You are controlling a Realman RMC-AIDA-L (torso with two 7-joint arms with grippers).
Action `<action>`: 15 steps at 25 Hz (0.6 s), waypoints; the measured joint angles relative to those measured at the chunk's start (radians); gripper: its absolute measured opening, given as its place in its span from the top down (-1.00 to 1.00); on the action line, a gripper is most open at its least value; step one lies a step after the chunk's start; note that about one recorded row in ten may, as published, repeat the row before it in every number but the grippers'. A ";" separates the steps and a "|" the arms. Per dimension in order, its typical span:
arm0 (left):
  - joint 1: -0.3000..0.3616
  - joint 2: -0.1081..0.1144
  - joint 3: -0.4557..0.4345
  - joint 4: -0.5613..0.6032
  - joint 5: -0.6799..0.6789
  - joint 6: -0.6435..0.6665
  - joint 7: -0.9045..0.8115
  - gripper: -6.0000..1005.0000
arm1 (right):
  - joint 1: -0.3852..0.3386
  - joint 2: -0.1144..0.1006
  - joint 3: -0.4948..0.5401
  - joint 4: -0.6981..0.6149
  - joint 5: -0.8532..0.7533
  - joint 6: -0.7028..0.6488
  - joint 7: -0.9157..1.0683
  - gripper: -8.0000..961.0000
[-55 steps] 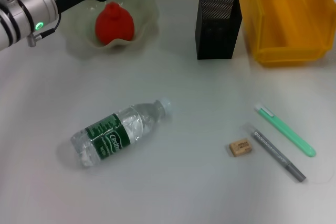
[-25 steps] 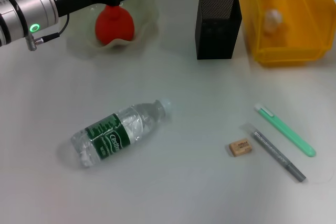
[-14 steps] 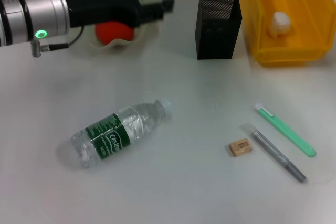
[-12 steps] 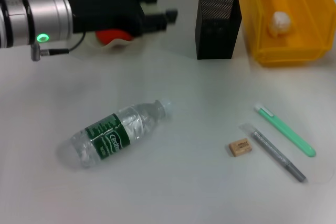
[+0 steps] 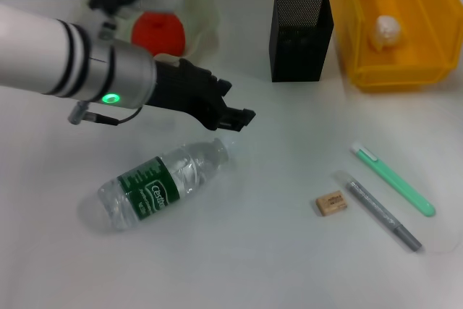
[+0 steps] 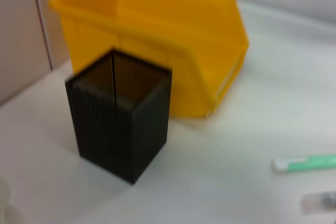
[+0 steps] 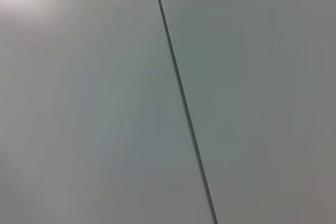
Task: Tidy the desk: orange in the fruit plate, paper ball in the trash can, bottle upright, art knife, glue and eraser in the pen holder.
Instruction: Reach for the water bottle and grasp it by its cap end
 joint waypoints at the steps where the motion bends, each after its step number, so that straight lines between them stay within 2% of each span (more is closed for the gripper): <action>1: -0.008 0.000 0.015 -0.008 0.017 -0.005 -0.015 -0.26 | -0.001 0.000 0.000 0.000 0.000 -0.001 0.000 -0.63; 8: -0.074 -0.001 0.061 -0.092 0.079 -0.007 -0.058 -0.26 | -0.006 0.001 0.000 0.004 -0.002 -0.003 0.001 -0.63; 10: -0.113 0.000 0.073 -0.145 0.110 0.004 -0.071 -0.26 | -0.008 0.001 0.000 0.010 -0.004 -0.003 0.001 -0.63; 15: -0.127 -0.003 0.080 -0.154 0.117 0.009 -0.071 -0.26 | -0.015 0.002 0.000 0.019 -0.004 -0.003 0.000 -0.63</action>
